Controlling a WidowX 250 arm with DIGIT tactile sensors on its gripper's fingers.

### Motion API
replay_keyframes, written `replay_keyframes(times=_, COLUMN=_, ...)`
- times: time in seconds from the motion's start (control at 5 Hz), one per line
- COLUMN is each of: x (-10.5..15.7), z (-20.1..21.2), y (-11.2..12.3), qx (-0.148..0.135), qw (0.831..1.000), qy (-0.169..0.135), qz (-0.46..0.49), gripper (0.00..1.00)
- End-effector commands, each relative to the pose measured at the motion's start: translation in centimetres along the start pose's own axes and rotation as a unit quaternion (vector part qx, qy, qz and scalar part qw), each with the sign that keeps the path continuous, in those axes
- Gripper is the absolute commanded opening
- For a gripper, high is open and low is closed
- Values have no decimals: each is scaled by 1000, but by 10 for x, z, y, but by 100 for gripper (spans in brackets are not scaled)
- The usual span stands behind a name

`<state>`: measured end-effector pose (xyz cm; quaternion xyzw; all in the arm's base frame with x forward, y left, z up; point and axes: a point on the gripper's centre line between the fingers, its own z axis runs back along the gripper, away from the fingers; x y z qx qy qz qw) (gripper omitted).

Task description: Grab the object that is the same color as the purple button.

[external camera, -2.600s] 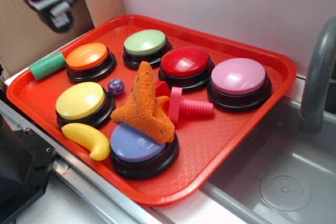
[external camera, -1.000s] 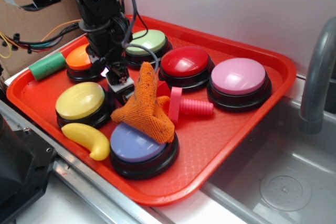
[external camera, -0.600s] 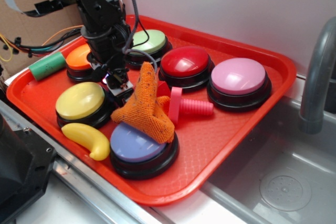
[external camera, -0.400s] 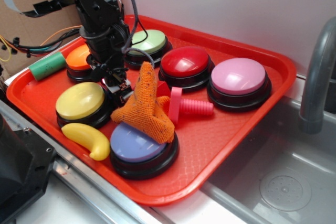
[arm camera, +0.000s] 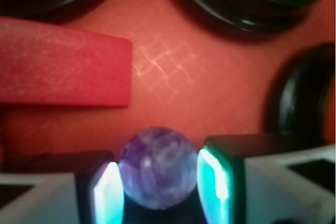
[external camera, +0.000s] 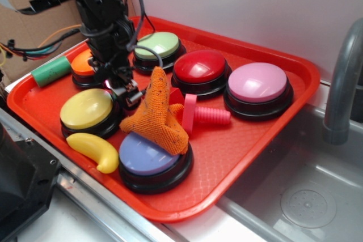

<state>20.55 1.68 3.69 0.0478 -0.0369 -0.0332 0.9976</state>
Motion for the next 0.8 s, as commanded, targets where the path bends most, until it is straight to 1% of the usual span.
replay_keyframes(times=0.0, x=11, z=87, y=13, qx=-32, qw=995, qy=-17, qz=94, gripper=0)
replay_keyframes(times=0.2, x=8, z=123, y=11, qx=-57, qw=992, qy=-34, qz=112, gripper=0)
replay_keyframes(times=0.4, x=4, z=134, y=15, qx=-68, qw=992, qy=-33, qz=105, gripper=0)
replay_keyframes(times=0.6, x=2, z=134, y=15, qx=-25, qw=994, qy=-9, qz=105, gripper=0)
